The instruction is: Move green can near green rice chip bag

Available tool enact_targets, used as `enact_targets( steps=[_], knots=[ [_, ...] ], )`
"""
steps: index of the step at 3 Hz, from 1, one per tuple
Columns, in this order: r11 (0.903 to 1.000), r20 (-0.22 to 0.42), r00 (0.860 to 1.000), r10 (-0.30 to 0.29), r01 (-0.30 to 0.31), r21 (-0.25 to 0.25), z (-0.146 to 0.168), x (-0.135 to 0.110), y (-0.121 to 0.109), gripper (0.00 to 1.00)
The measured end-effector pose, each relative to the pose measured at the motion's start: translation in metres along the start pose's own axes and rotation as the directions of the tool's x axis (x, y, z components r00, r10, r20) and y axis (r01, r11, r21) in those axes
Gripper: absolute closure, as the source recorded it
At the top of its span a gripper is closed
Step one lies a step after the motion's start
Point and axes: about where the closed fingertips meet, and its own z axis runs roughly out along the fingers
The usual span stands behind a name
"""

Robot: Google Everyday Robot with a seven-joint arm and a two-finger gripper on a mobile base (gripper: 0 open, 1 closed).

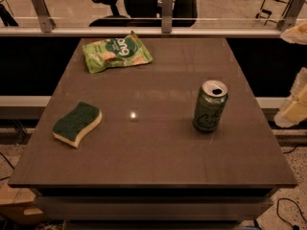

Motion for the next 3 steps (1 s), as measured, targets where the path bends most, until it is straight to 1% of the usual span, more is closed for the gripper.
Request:
enact_targets(
  steps=[1, 2, 3],
  knots=[
    [0.9991, 0.12, 0.992, 0.041, -0.04, -0.012, 0.003, 0.009, 0.005, 0.0],
    [0.997, 0.239, 0.968, 0.076, -0.07, -0.032, 0.007, 0.016, 0.008, 0.0],
    [0.9951, 0.342, 0.935, 0.099, -0.093, -0.035, 0.013, 0.019, 0.01, 0.0]
  ],
)
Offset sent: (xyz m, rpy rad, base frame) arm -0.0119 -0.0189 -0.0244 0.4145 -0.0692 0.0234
